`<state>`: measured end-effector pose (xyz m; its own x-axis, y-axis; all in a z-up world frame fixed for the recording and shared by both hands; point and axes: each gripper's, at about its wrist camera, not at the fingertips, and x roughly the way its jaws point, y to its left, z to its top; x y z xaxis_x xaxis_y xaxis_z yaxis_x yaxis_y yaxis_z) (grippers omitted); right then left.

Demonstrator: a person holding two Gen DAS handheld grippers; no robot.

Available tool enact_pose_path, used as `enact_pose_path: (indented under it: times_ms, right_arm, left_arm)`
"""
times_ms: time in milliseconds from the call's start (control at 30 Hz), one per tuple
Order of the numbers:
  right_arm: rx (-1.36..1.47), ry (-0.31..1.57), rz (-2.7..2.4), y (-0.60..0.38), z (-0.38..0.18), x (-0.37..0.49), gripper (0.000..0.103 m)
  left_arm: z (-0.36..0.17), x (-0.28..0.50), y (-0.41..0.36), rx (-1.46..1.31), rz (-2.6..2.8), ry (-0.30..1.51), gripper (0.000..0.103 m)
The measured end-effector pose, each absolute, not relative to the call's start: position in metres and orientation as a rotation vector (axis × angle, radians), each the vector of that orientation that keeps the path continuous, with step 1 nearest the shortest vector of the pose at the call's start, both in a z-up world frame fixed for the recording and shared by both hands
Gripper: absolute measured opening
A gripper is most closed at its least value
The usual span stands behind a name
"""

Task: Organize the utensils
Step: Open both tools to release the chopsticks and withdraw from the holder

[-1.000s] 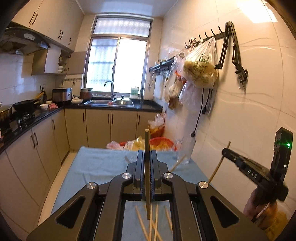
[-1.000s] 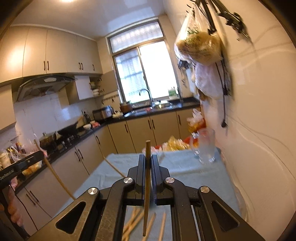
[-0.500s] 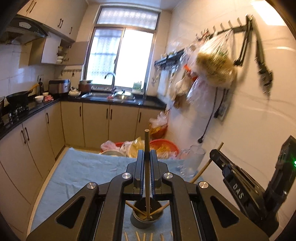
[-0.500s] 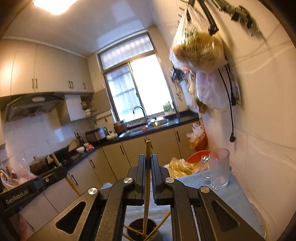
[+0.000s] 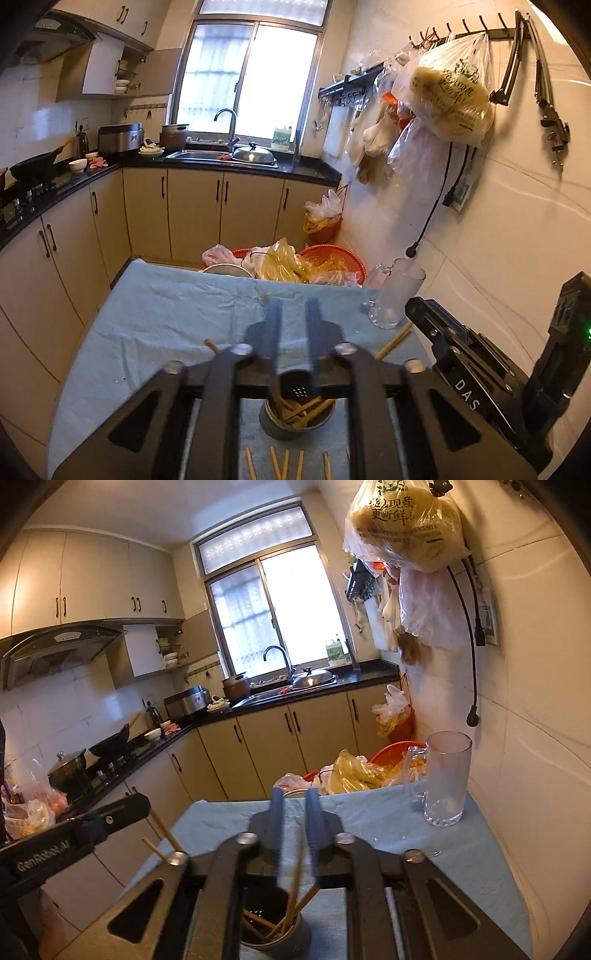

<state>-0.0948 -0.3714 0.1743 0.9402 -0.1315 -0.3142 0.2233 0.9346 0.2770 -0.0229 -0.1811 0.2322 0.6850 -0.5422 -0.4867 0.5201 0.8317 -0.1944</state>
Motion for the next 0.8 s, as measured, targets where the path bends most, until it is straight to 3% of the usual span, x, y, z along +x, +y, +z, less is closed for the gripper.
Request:
enact_pose_path:
  times_ms: [67,300,467,800]
  right_arm:
    - [0.306,0.289,-0.186,-0.37,0.179,-0.1,0.026]
    - [0.267,0.242,-0.186,-0.358,0.21,-0.135,0.028]
    - [0.22,0.209,-0.183,-0.343,0.235,-0.176,0.04]
    - [0.062,0.303,-0.265,-0.333,0.231,-0.246,0.052]
  left_arm:
    - [0.24,-0.031,-0.173,-0.054,-0.59,0.541,0.032]
    - [0.271,-0.069,-0.135,-0.099,-0.591,0.492,0.038]
    - [0.281,-0.106,-0.097,-0.126,-0.592,0.456,0.041]
    - [0.218,-0.143,-0.053,-0.132,-0.536,0.591,0.041]
